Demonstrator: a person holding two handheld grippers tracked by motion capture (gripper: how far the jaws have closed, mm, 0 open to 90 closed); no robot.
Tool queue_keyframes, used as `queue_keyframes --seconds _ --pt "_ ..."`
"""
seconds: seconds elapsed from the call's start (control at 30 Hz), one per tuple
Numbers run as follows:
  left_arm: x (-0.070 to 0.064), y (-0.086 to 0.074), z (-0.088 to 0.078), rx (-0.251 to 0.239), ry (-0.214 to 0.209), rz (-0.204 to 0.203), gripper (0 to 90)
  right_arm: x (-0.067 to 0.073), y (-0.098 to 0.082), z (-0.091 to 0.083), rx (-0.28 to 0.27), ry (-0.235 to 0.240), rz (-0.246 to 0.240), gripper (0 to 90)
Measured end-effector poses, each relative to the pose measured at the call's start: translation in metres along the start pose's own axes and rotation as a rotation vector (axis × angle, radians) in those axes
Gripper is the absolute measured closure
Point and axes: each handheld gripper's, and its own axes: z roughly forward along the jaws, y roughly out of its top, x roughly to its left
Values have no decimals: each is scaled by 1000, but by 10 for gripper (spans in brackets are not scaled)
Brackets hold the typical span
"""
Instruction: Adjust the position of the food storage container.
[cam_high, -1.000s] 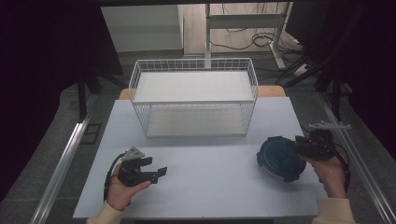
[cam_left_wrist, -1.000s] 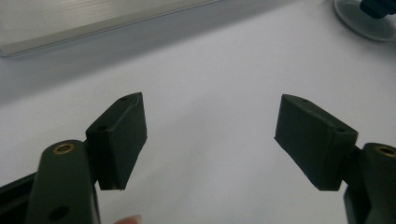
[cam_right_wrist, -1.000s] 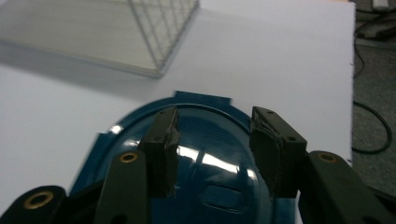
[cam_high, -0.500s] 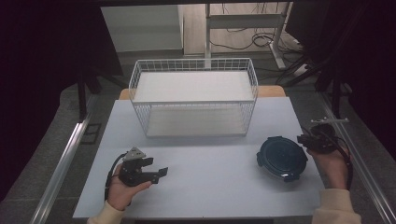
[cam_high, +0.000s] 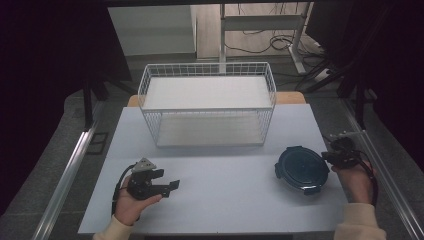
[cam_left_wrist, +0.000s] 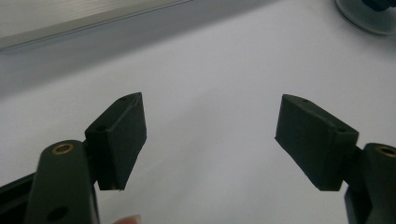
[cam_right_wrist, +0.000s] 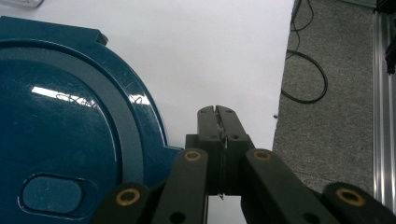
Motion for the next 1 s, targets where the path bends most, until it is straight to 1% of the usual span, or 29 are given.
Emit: queue_keyframes --seconds 0.2,0.3,0.33,0.4,0.43,0.6,0.67,0.7,0.73,0.8,0.87,0.9,0.93,0.97,1.0 --pt "-2 0 2 8 -2 4 238 2 -1 -1 3 -8 2 896" --pt "-2 0 3 14 -2 7 237 4 -3 -2 9 -2 9 897" --pt "-2 0 3 15 -3 8 236 6 -4 -2 18 11 10 897" --pt "-3 0 3 12 -3 7 236 7 -4 -2 20 16 7 897" --pt "-3 0 3 11 -3 8 236 11 -5 -2 27 33 -2 897" --pt "-3 0 4 15 -3 9 235 25 -6 -1 46 62 -12 897" --pt "-3 0 4 19 -3 12 235 31 -6 -2 53 66 -19 897" --pt "-3 0 4 19 -3 12 235 31 -6 -2 53 66 -19 897" --pt "-3 0 4 20 -4 12 234 37 -7 -3 60 68 -27 897" --pt "-4 1 4 21 -5 13 235 43 -7 -3 62 72 -34 896" --pt "-4 1 4 21 -6 15 234 45 -7 -3 65 79 -35 897" --pt "-4 1 4 21 -7 15 234 48 -6 -3 68 90 -40 897" --pt "-5 1 4 20 -6 16 234 56 -5 -2 57 125 -50 897" --pt "-5 1 4 20 -6 16 234 56 -5 -2 57 125 -50 897" --pt "-5 1 4 20 -7 16 234 66 -3 -1 73 82 -82 897"
